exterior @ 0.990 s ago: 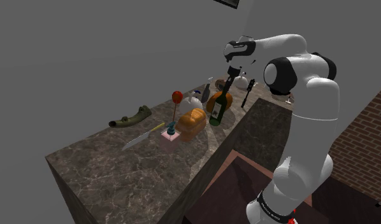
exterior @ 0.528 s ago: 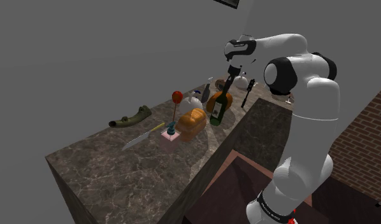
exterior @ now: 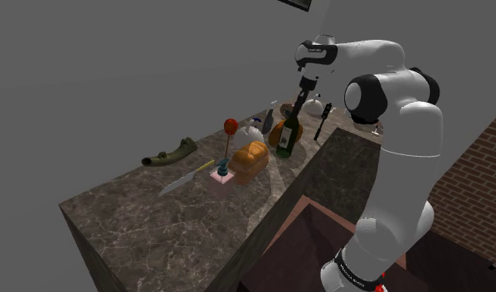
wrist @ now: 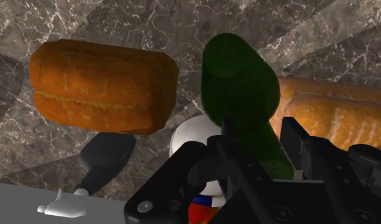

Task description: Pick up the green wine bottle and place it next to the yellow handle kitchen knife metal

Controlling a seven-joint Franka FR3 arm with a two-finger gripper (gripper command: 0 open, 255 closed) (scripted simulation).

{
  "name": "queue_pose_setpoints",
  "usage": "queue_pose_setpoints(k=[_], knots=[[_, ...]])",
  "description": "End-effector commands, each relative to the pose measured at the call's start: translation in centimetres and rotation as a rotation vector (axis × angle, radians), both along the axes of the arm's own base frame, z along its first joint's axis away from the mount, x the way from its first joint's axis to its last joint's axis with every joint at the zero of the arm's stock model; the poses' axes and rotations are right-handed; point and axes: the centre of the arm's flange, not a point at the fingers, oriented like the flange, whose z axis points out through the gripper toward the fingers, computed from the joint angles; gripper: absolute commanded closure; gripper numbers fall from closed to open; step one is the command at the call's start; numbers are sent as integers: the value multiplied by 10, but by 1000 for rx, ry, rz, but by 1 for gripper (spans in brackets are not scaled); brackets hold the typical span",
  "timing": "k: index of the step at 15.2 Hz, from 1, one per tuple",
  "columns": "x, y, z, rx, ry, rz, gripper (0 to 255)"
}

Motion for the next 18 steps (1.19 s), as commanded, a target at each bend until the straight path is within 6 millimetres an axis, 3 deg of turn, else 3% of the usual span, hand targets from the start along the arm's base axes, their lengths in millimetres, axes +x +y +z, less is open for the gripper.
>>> queue_pose_setpoints(k=[1, 12, 18], knots=[[0, 1, 11, 0, 0, 0, 255], [0, 1, 68, 0, 0, 0, 255], [-1, 80, 69, 0, 0, 0, 255]])
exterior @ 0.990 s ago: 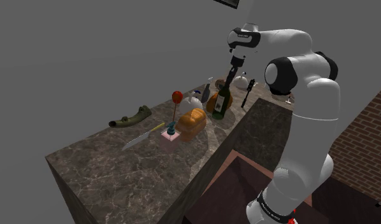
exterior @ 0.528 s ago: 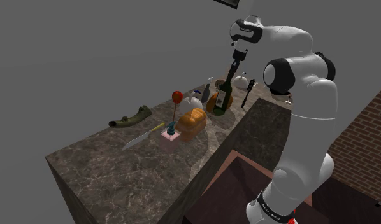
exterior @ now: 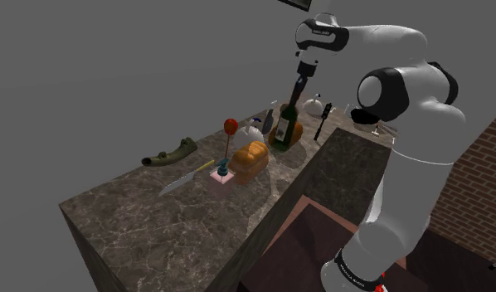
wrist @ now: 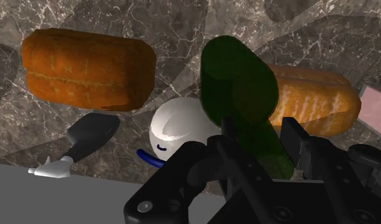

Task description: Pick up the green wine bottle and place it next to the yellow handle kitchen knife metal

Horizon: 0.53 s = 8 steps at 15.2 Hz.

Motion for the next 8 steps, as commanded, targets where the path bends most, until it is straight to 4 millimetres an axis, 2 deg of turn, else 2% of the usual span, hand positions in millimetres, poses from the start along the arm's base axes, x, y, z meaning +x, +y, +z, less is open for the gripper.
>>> queue_pose_setpoints(k=[1, 8], knots=[[-2, 27, -1, -1, 0, 0, 255], [-3, 119, -1, -1, 0, 0, 255]])
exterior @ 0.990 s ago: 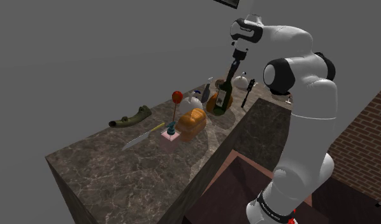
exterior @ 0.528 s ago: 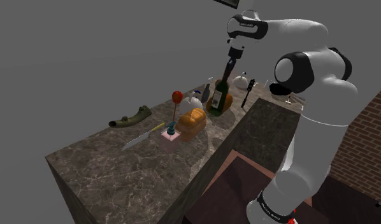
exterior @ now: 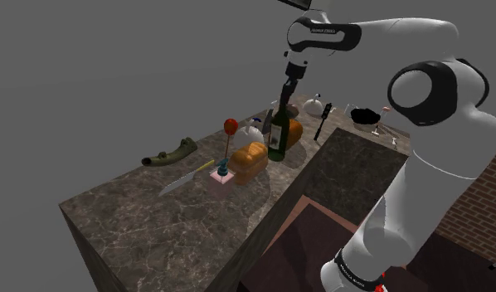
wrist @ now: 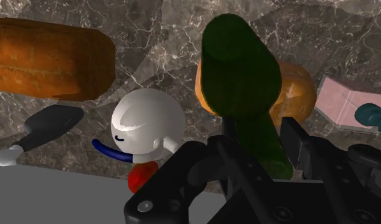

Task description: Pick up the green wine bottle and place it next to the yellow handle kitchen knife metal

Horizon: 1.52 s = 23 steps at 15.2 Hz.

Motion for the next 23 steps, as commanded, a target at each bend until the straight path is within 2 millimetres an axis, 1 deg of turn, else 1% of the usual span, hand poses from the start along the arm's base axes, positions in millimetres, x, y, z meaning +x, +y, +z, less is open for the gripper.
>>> queue_pose_setpoints(k=[1, 23], knots=[[0, 29, 0, 0, 0, -1, 255], [-4, 319, 1, 0, 0, -1, 255]])
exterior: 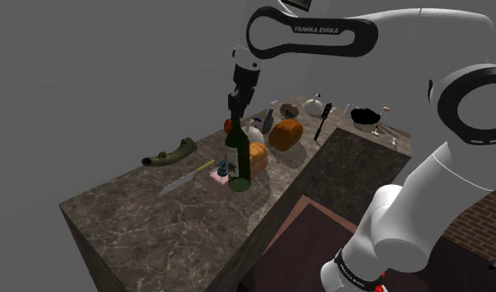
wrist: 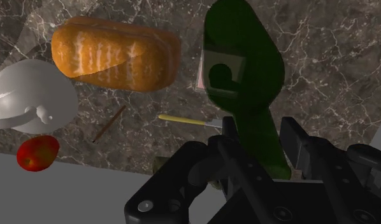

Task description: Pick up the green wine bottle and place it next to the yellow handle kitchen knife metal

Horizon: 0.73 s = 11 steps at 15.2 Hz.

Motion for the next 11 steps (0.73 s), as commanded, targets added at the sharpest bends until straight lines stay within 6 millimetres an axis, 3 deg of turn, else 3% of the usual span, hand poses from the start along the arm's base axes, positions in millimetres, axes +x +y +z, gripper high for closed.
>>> queue_pose_setpoints(k=[1, 8, 11], knots=[[-3, 26, 3, 0, 0, -1, 255], [-4, 119, 3, 0, 0, -1, 255], [-4, 119, -13, 0, 0, -1, 255]])
